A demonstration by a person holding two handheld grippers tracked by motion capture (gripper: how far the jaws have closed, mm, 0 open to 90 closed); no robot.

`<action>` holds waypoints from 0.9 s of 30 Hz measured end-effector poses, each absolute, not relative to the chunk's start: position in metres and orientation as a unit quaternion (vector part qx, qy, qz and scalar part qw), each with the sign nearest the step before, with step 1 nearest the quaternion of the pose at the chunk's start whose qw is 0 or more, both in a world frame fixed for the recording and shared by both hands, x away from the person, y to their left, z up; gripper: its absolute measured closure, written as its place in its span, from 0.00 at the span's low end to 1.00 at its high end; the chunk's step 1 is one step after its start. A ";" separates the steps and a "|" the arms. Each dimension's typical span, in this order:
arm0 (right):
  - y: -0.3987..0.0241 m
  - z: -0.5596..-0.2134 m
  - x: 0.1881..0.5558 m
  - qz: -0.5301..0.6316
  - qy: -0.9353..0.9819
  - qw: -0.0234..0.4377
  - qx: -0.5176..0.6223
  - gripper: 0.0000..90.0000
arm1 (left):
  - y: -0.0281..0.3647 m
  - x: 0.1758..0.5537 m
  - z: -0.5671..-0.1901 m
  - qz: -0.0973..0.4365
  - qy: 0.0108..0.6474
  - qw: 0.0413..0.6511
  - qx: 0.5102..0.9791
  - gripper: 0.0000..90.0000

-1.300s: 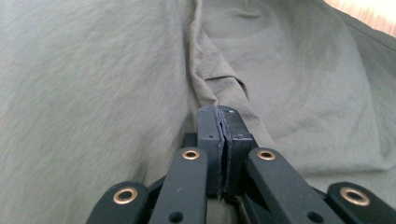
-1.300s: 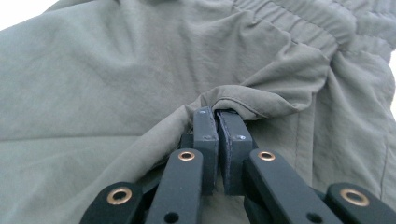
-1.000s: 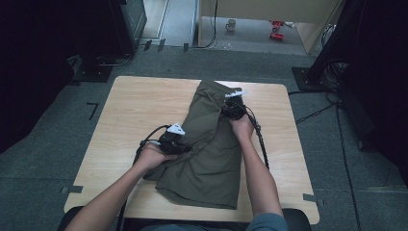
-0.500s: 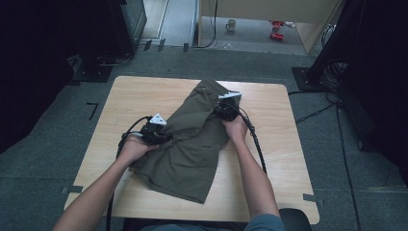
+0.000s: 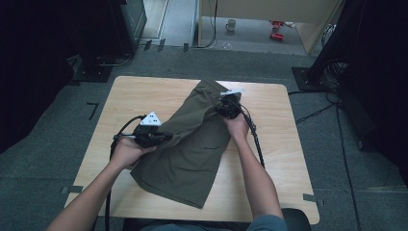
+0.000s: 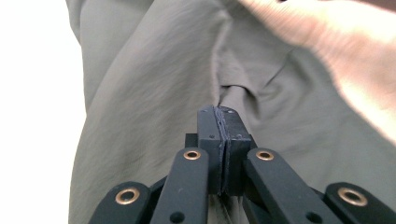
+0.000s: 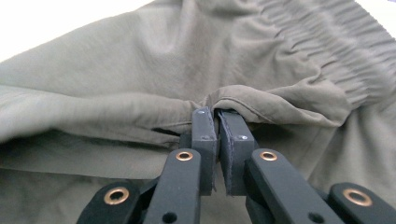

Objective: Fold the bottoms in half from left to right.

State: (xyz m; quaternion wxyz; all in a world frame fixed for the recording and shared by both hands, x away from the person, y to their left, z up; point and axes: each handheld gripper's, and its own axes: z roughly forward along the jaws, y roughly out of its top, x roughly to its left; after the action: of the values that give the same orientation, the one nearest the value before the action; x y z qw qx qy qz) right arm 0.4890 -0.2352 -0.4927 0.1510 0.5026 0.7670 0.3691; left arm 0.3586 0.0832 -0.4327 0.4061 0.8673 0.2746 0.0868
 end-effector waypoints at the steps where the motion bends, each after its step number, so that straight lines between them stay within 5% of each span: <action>1: -0.236 -0.489 0.488 0.372 0.766 0.153 0.502 0.95 | 0.083 0.354 -0.427 0.090 0.270 0.412 0.865 1.00; 14: -0.249 -0.449 0.477 0.377 0.771 0.190 0.476 0.94 | 0.044 0.311 -0.374 0.091 0.208 0.458 0.859 0.99; 27: -0.262 -0.459 0.475 0.354 0.774 0.187 0.491 0.93 | -0.023 0.300 -0.385 0.032 0.186 0.480 0.857 0.99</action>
State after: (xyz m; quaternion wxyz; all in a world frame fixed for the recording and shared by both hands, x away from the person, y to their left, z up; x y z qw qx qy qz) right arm 0.4748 -0.2621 -0.4592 0.1867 0.4915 0.7735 0.3539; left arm 0.3003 -0.0234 -0.3847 0.4797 0.8568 0.1864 0.0318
